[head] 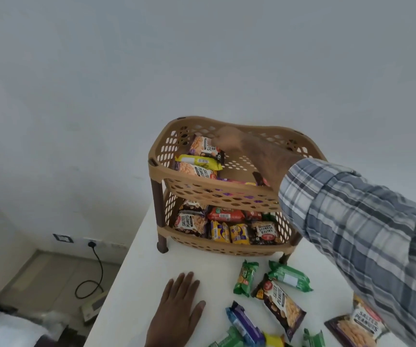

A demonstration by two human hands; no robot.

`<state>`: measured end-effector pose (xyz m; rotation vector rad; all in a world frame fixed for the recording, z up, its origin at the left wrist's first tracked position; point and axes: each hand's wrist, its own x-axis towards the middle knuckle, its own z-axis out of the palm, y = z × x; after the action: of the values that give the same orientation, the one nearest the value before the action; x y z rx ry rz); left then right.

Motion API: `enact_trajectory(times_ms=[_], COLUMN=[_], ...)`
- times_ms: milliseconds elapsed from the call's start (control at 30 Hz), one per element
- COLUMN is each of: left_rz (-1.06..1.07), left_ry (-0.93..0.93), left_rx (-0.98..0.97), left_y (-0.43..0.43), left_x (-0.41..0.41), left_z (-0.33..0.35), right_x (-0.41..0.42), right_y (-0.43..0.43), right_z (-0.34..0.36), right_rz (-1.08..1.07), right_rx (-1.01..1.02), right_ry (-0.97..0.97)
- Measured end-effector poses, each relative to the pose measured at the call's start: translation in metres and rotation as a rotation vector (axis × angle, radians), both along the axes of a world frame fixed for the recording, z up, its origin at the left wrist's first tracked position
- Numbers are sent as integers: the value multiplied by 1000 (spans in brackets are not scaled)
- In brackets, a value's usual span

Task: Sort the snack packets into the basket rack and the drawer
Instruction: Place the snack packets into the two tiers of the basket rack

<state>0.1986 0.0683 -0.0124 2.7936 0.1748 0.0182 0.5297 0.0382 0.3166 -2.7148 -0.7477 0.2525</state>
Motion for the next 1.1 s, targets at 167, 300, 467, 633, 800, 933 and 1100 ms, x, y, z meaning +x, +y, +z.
enact_trajectory(times_ms=[167, 300, 467, 633, 800, 933, 1100], left_rz=[19, 12, -141, 26, 277, 216, 247], left_ry=[-102, -170, -27, 12, -144, -207, -185], left_rx=[20, -131, 16, -112, -798, -1130, -1377], left_y=[-4, -36, -82, -90, -97, -108, -106], left_x=[-5, -6, -29, -45, -38, -34, -26], left_z=[5, 33, 47, 45, 95, 128, 125], right_x=[-40, -134, -228, -287, -310, -301, -292], right_y=[-53, -126, -204, -242, -233, -214, -196], right_z=[27, 31, -64, -164, -181, -162, -98], right_rz=[-30, -66, -158, -152, -131, -166, -63], right_rx=[321, 773, 791, 507, 451, 658, 678], right_ry=[-235, -425, -348, 108, 471, 549, 380])
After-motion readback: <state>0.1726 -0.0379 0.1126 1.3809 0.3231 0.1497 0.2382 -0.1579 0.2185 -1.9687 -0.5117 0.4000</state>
